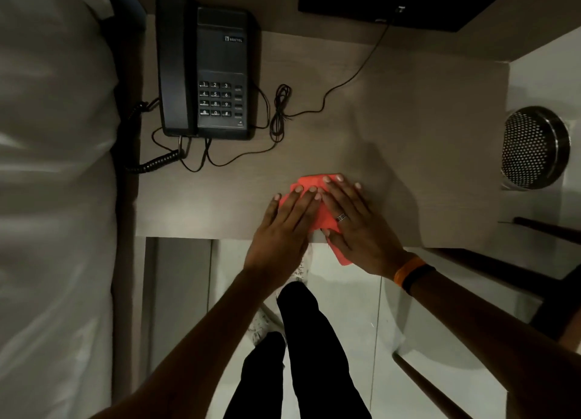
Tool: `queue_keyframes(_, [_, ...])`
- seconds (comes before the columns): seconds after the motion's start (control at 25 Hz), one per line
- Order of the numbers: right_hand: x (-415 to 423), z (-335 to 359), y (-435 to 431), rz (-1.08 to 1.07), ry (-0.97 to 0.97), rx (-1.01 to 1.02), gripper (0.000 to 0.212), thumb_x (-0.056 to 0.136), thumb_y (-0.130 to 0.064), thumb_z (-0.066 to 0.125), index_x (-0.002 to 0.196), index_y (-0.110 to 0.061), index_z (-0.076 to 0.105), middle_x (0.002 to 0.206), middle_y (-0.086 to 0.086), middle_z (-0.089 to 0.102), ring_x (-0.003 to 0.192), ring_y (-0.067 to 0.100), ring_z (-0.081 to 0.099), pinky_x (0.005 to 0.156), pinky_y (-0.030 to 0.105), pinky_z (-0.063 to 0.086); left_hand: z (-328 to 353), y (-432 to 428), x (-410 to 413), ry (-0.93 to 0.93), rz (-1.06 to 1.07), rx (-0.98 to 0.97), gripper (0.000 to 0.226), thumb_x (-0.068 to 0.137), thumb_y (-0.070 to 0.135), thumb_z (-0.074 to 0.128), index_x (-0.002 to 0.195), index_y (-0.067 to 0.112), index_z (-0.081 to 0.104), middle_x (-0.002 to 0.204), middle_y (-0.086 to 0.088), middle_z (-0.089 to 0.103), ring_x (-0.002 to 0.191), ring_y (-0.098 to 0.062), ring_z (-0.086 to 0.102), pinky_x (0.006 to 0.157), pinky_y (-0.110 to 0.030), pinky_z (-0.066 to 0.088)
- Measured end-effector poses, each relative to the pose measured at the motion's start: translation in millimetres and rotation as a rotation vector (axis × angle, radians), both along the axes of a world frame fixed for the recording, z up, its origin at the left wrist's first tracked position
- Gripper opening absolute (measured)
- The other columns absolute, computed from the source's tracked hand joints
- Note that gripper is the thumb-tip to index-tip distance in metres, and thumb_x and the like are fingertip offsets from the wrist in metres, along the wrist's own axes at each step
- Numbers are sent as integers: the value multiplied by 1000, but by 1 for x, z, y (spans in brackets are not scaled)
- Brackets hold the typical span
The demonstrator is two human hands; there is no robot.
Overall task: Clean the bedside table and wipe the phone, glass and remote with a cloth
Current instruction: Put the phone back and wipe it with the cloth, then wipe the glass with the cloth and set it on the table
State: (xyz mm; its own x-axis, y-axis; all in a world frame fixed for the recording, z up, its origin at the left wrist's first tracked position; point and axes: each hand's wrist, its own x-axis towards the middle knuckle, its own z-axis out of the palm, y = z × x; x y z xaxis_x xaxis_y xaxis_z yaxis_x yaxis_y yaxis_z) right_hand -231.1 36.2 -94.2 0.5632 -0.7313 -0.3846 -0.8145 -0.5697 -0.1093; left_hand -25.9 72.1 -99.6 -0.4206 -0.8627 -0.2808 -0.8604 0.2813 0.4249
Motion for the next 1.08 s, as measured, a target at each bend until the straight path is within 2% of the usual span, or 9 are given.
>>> queue_keyframes(0.12, [14,10,-12,-50,-148,14,79,104,-59,26,162,-6,18,173,12,14,162,26,9,129,54,18,4,1,5,86,119,-26,66,106,38,37,161,7,18,170,-12,17,159,-26,10,129,-50,16])
queue_keyframes(0.2, [43,23,-22,-36,-266,-54,74,104,-50,37,162,-7,21,173,12,14,162,26,9,131,51,14,22,3,17,151,307,-103,64,106,36,30,161,6,16,171,-13,13,159,-25,7,130,-48,12])
queue_keyframes(0.32, [122,56,-39,28,-448,-85,71,100,-39,48,161,-11,25,173,9,13,162,24,7,132,48,9,63,9,66,159,615,-263,63,104,28,31,161,5,17,170,-17,13,159,-28,7,129,-50,10])
queue_keyframes(0.52, [296,123,-31,244,-693,-123,68,99,-32,49,161,-13,28,172,13,18,161,27,13,130,53,14,134,49,190,42,1130,-529,61,104,21,39,159,1,20,167,-19,22,157,-30,17,127,-53,15])
queue_keyframes(0.68, [424,160,16,449,-788,17,66,103,-31,44,163,-16,20,174,9,9,162,24,7,132,48,10,172,122,280,-75,1460,-681,63,106,25,42,160,3,17,167,-17,20,157,-30,18,124,-54,22])
queue_keyframes(0.8, [495,176,66,580,-811,150,62,106,-34,42,162,-15,22,173,7,13,161,22,12,132,44,15,185,179,325,-90,1743,-719,65,106,29,44,161,5,17,168,-16,17,157,-28,16,127,-50,20])
queue_keyframes(0.92, [545,183,104,560,-763,421,60,109,-36,41,163,-17,23,172,3,19,159,18,20,130,41,23,190,204,359,144,2031,-708,62,107,32,46,161,13,23,166,-11,23,154,-23,22,127,-41,22])
queue_keyframes(1.0, [569,182,125,499,-690,591,57,110,-38,37,162,-18,23,170,2,25,158,16,25,131,36,19,193,208,382,523,2181,-631,61,105,34,51,159,19,29,159,-10,38,145,-23,41,120,-45,38])
queue_keyframes(1.08, [581,182,139,424,-680,674,54,111,-36,34,161,-16,29,166,3,36,155,18,31,129,30,14,197,208,399,848,2198,-517,60,102,37,56,157,24,35,133,-5,62,121,-17,61,103,-41,54])
